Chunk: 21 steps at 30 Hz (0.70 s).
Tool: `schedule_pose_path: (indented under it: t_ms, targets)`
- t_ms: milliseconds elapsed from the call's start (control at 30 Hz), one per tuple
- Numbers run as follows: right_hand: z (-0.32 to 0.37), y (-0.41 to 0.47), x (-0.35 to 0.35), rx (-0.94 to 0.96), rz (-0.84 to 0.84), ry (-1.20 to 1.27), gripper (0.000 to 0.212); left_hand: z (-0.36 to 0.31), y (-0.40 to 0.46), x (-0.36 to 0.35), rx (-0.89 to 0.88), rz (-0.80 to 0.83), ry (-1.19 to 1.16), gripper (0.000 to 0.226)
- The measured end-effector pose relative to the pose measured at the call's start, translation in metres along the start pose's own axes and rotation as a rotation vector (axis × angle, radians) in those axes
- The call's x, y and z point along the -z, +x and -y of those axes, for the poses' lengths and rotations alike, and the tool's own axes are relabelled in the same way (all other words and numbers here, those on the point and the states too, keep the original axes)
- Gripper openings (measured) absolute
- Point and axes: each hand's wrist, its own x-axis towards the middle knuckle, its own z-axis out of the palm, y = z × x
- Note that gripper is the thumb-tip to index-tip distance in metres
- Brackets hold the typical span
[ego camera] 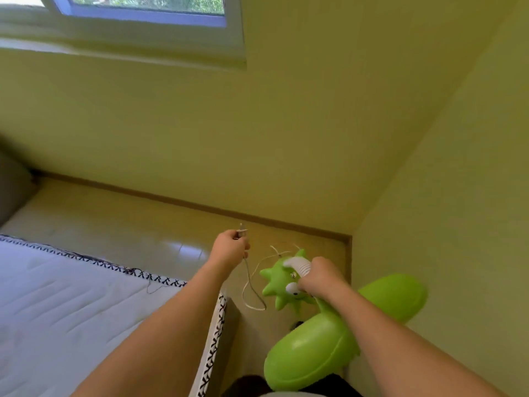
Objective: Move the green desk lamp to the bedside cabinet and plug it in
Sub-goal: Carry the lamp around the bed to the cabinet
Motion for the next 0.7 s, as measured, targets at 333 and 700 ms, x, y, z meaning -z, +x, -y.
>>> schedule_pose_path:
  t_ms: [333,700]
  targets:
    - [0.162,0.161,0.055,0.176,0.088,-0.246,0.04,-0.052,0.139,0.06,0.133,-0.207,-0.211,0.014]
    - [0.426,0.27,0.011,0.403,0.258,-0.507,0.022,-0.058,0.272,0.264,0.243,-0.591,-0.479,0.013]
